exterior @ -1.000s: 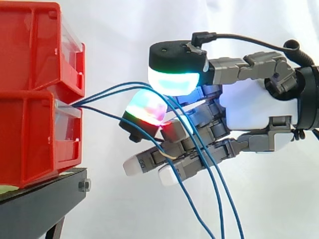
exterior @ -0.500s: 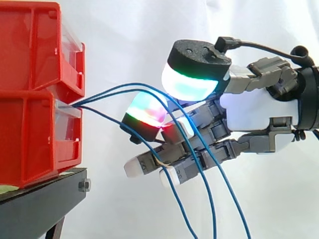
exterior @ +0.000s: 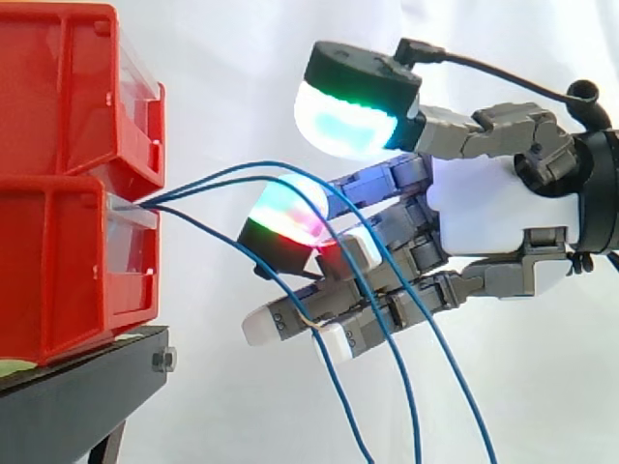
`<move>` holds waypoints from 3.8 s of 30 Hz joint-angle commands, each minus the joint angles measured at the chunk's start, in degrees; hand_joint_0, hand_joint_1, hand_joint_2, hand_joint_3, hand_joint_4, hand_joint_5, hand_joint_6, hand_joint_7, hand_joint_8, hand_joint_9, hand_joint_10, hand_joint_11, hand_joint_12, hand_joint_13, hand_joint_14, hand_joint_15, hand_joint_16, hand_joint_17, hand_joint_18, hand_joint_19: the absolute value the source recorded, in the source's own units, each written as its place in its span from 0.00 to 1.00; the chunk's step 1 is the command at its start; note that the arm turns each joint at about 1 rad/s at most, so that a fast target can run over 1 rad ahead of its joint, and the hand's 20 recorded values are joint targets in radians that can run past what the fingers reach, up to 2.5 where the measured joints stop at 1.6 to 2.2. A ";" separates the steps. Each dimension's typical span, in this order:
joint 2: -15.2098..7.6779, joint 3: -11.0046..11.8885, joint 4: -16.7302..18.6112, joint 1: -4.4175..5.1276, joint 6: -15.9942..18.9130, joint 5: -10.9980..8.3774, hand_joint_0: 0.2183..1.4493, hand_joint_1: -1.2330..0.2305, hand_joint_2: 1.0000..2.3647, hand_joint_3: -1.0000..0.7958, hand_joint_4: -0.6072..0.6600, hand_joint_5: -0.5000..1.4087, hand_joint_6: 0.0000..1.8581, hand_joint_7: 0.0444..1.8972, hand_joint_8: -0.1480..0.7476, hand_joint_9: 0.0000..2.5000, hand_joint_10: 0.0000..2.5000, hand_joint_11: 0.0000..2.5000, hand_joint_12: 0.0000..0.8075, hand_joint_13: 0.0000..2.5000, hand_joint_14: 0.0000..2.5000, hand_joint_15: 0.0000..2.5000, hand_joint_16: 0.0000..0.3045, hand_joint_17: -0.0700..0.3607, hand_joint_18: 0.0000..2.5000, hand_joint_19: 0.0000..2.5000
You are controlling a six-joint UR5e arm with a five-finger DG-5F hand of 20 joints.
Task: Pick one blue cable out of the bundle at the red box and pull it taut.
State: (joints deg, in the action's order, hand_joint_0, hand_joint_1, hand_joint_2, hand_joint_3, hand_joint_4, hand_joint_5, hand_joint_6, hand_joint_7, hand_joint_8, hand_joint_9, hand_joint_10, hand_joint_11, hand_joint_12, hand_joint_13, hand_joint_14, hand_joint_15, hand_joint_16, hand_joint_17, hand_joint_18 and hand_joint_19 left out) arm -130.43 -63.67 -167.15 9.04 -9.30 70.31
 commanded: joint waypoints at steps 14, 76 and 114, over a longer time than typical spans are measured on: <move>0.00 0.12 -0.19 -0.08 0.08 0.00 0.26 0.27 0.00 0.28 0.70 0.18 0.47 0.68 0.60 0.38 0.01 0.46 0.55 0.21 0.00 0.09 0.21 0.49 0.28 0.16; 1.05 0.39 -1.25 0.01 -0.45 0.00 0.32 0.37 0.02 0.46 0.79 0.24 0.27 0.67 0.57 0.42 0.01 0.35 0.52 0.23 0.00 0.09 0.19 0.47 0.28 0.18; 1.05 0.39 -1.25 0.01 -0.45 -0.18 0.32 0.44 0.01 0.54 0.97 0.25 0.27 0.59 0.59 0.43 0.00 0.27 0.59 0.24 0.00 0.08 0.23 0.53 0.32 0.16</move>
State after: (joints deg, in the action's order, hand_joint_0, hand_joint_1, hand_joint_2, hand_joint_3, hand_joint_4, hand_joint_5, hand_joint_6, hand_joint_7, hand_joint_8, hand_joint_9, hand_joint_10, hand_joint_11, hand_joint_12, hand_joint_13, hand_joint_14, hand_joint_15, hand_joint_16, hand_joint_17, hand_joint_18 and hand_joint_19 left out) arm -129.35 -63.33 -168.40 9.04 -9.72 70.19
